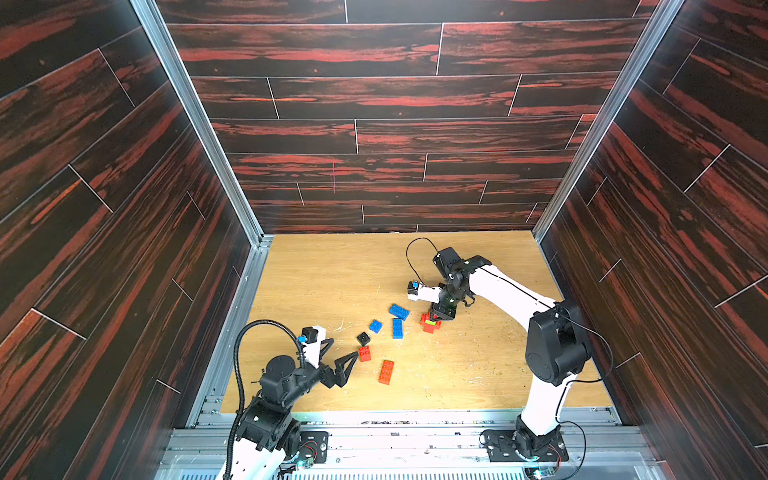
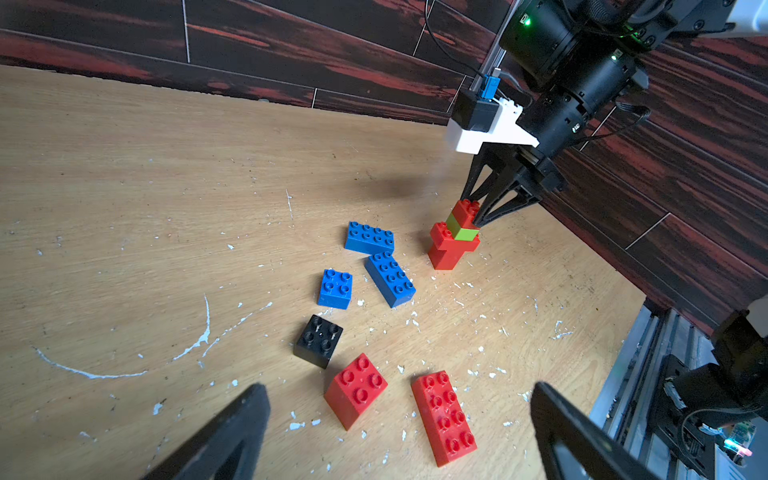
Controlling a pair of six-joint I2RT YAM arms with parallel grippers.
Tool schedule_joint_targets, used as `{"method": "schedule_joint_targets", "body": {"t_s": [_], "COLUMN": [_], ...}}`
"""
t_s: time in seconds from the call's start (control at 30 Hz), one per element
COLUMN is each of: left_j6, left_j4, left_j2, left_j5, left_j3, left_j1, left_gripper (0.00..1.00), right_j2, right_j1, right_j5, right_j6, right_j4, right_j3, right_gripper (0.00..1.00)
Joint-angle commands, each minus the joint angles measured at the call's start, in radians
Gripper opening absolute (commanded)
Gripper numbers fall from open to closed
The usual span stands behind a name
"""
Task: Assemble the letter f with lego
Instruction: Assemble the lego brick with the lego brick.
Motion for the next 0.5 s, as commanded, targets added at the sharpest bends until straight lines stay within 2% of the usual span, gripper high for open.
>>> {"method": "schedule_joint_targets", "body": {"t_s": [0.0,0.47], "left_j6": [0.002,0.003], "left_j4": [0.009,0.009], "left_j2": [-0.007,-0.008], "left_j5": [0.001,0.001], "left_j3": [-0.004,-0.004], "left_j1": [-0.002,-0.002], "left_gripper": [1.0,1.0], "right_j2": [0.006,-0.024], "right_j1": [-0.004,-0.004], "right_j5": [-0.008,-0.043], "right_j6": [0.005,0.001], "right_j4": [-0.034,-0.023], "right_j3": [0.022,0.024], "right_gripper": [0.4,0.43]}}
